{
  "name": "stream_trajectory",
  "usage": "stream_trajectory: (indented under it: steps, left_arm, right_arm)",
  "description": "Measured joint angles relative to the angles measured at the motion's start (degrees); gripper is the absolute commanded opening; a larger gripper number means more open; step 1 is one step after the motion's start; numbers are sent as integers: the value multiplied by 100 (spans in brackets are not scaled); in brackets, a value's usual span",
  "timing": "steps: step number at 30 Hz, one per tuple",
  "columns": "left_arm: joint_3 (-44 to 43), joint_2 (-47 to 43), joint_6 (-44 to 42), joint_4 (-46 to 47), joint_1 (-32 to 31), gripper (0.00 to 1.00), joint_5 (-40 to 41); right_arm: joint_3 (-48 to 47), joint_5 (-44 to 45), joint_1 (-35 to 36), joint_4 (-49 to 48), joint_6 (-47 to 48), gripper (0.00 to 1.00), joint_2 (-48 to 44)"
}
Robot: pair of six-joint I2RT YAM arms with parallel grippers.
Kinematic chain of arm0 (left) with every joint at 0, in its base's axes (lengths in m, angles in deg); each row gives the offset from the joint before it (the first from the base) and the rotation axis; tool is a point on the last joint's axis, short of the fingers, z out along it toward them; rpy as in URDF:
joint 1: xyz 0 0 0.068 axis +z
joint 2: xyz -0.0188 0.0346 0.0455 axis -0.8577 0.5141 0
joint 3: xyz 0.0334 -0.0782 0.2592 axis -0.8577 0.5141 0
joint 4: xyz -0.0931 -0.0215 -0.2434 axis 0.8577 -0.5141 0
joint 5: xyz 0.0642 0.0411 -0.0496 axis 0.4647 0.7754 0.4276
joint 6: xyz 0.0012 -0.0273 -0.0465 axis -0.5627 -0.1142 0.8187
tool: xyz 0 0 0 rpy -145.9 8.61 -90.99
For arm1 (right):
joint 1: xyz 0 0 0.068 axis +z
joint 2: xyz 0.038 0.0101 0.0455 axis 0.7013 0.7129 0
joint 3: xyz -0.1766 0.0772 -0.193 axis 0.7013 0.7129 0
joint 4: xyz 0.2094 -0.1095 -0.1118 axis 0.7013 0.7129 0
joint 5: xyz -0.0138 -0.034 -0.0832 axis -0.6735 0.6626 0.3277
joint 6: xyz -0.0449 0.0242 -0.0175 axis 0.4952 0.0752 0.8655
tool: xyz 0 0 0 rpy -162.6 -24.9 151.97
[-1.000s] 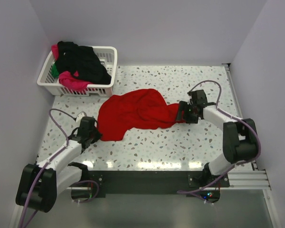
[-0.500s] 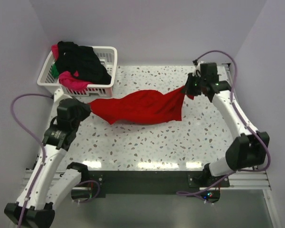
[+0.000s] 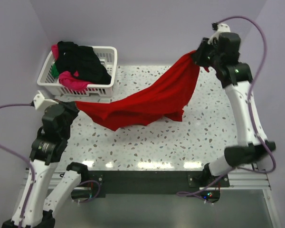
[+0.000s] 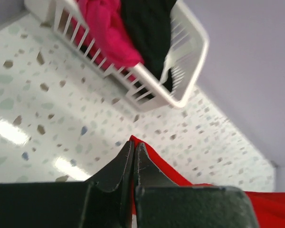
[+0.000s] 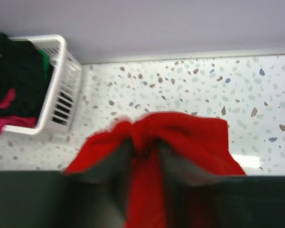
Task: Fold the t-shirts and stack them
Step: Flatten the tshirt out
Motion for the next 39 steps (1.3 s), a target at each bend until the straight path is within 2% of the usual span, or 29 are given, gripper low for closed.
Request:
stream_trajectory:
  steps: [1, 2, 5, 7, 10, 14, 18, 21, 25, 30, 39]
  left_arm:
    - [219, 179, -17, 55, 0, 0, -26]
    - [411, 402, -44, 72, 0, 0, -55]
    - [855, 1049, -192, 162, 0, 0, -136]
    - [1056, 1344, -289, 177, 0, 0, -205]
    - [1333, 1412, -348, 234, 0, 0, -321]
    - [1777, 1145, -361, 358, 0, 0, -518]
    - [2173, 772, -358, 354, 0, 0, -702]
    - [2339, 599, -358, 352, 0, 0, -796]
    - [2439, 525, -361, 323, 0, 0, -879]
    - [2446, 518, -365, 313, 0, 0, -962]
    - [2448, 603, -365, 361, 0, 0, -1027]
  right_arm:
    - [-358, 0, -4, 37, -7, 68, 546]
    - [-662, -11, -20, 66, 33, 74, 955]
    - [-1384, -149, -44, 232, 37, 79, 2649]
    - [-960, -256, -63, 341, 15, 80, 3152]
    - [769, -299, -72, 407, -46, 82, 2907]
    - [2800, -315, -72, 420, -87, 79, 1733]
    - [4157, -476, -72, 179, -197, 74, 350]
    - [4828, -688, -72, -181, -328, 67, -131]
    - [5331, -885, -72, -546, -507, 58, -44]
    - [5377, -951, -72, -977, -625, 50, 234]
    - [5375, -1069, -72, -1410, -719, 45, 697]
